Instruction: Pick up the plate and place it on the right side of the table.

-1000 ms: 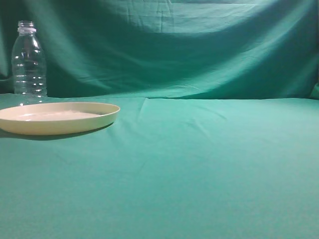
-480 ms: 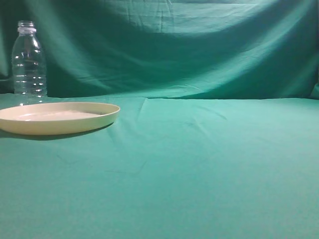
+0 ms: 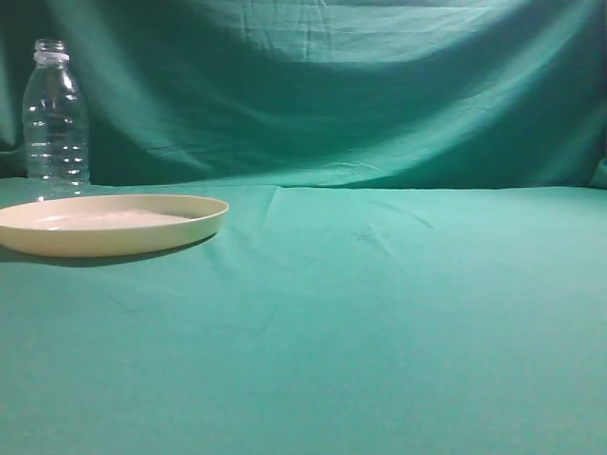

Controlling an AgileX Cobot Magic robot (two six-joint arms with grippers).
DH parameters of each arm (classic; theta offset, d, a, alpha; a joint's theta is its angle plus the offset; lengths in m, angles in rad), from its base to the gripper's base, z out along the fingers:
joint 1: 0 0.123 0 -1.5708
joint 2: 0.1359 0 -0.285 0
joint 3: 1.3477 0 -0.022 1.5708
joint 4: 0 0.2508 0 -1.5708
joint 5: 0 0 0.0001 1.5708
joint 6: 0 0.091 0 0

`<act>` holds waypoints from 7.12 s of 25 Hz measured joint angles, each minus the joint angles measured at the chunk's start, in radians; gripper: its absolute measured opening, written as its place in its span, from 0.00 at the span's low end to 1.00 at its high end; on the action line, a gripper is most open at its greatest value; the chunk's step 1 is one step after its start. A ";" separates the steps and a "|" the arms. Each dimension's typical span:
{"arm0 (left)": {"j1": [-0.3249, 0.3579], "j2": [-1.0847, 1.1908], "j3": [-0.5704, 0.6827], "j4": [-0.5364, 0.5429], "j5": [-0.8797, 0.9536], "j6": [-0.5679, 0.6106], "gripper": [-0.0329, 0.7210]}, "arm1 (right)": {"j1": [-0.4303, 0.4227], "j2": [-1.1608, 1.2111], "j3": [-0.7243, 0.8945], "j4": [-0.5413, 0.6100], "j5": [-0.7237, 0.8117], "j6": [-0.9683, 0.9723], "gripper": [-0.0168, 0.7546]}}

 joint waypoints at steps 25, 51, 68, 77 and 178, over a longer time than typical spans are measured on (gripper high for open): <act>0.000 0.000 0.000 0.000 0.000 0.000 0.04 | 0.002 0.936 -0.822 0.460 0.925 -0.541 0.02; 0.000 0.000 0.000 0.000 0.000 0.000 0.04 | 0.496 2.066 -1.744 0.375 0.949 -0.471 0.30; 0.000 0.000 0.000 0.000 0.000 0.000 0.04 | 0.496 2.291 -1.833 0.287 0.778 -0.497 0.68; 0.000 0.000 0.000 0.000 0.000 0.000 0.04 | 0.496 2.302 -1.837 0.280 0.746 -0.497 0.15; 0.000 0.000 0.000 0.000 0.000 0.000 0.04 | -0.120 0.099 -0.763 0.300 1.022 -0.392 0.02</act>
